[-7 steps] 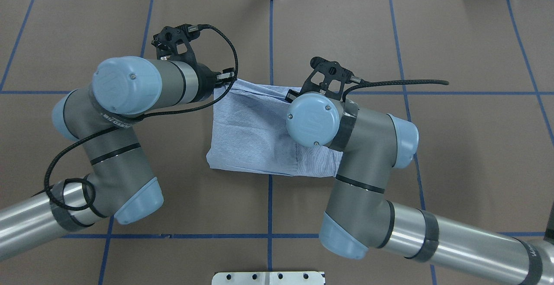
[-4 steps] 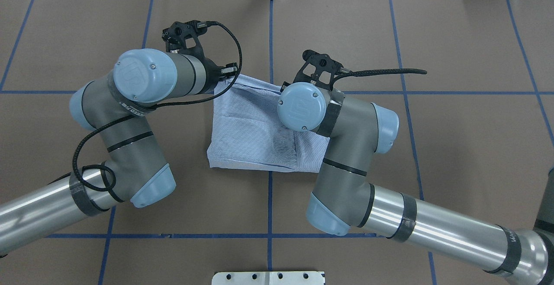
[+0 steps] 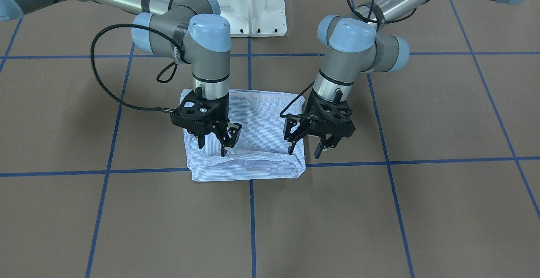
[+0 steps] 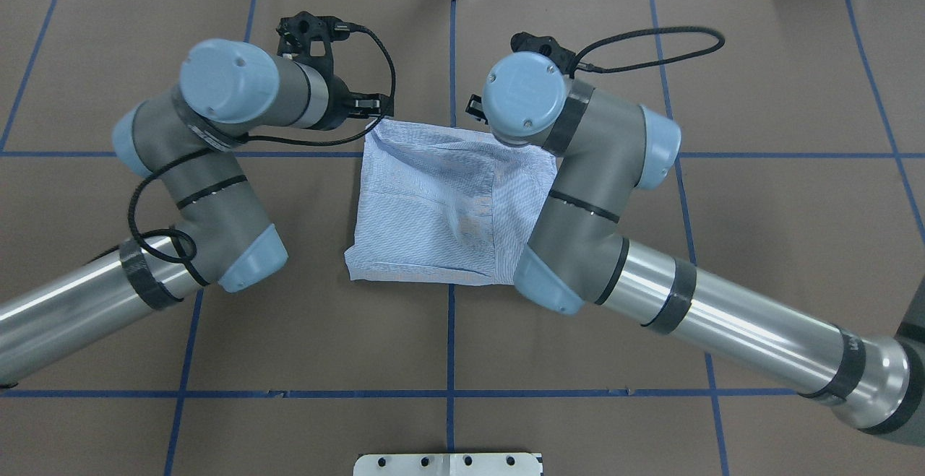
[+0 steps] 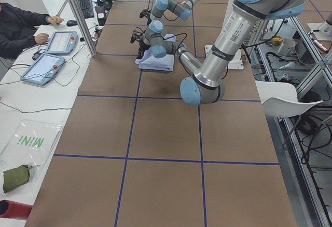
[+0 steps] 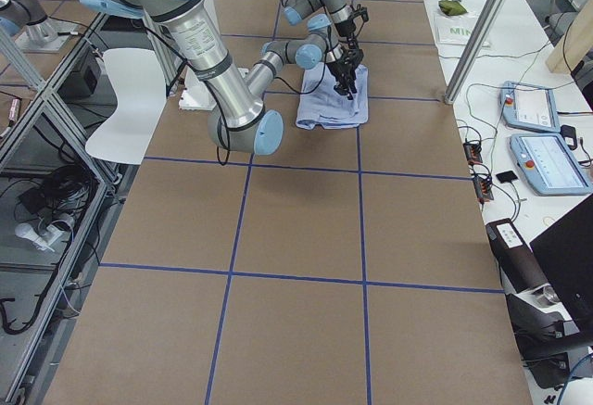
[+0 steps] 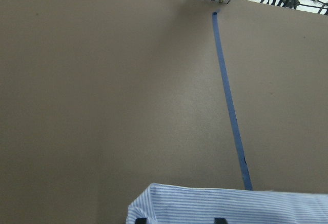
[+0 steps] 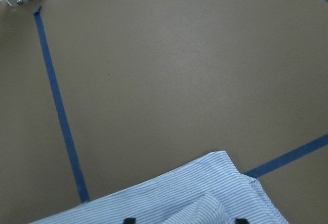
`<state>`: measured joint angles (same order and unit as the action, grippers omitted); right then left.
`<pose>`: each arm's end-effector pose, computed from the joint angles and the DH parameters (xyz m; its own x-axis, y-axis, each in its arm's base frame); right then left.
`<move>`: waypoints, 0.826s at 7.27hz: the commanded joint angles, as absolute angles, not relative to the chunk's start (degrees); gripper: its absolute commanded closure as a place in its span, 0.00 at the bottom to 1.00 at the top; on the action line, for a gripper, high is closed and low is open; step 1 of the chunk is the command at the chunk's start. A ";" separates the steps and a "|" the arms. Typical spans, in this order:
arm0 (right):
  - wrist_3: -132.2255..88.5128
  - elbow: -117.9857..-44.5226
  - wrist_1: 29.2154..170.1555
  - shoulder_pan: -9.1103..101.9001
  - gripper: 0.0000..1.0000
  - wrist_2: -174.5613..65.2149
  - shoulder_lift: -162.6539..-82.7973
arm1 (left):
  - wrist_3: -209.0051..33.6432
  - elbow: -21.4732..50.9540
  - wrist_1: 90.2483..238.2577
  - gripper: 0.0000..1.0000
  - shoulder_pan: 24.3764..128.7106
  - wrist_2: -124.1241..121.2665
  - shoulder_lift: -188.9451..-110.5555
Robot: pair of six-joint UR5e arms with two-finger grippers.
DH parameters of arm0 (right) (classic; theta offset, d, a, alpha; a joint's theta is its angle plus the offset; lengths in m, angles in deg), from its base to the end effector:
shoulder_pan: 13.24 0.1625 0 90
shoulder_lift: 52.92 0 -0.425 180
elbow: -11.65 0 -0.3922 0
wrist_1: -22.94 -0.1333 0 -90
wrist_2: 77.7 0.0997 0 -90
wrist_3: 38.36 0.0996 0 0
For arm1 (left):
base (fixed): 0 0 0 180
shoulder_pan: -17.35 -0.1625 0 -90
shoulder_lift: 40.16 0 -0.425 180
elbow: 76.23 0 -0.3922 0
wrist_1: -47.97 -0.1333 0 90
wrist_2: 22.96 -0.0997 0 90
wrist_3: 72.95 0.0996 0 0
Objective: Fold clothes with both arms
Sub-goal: 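Open both grippers and raise them away from the folded shirt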
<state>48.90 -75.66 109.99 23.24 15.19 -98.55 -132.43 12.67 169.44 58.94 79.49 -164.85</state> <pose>-0.5115 -0.5377 0.2063 0.5986 0.3832 0.7034 -0.5373 0.8434 -0.0023 0.4484 -0.5475 0.2456 0.5266 0.1957 -0.8273 0.2723 0.8831 0.3822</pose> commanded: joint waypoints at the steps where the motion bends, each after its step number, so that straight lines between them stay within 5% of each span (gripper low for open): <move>1: 37.03 -80.33 112.39 30.68 0.00 26.15 -103.33 | -120.38 21.72 167.52 0.00 64.61 88.64 -156.74; 4: 9.21 -96.86 123.89 43.66 0.00 36.61 -118.78 | -101.94 40.17 150.34 0.00 71.89 89.88 -146.62; 6: -17.21 -98.39 123.58 57.09 0.00 43.46 -131.08 | -79.75 42.08 142.57 0.00 85.65 95.66 -143.44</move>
<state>-0.94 -97.10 123.17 48.75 38.75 -123.68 -93.14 40.78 147.35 77.56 92.57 -145.42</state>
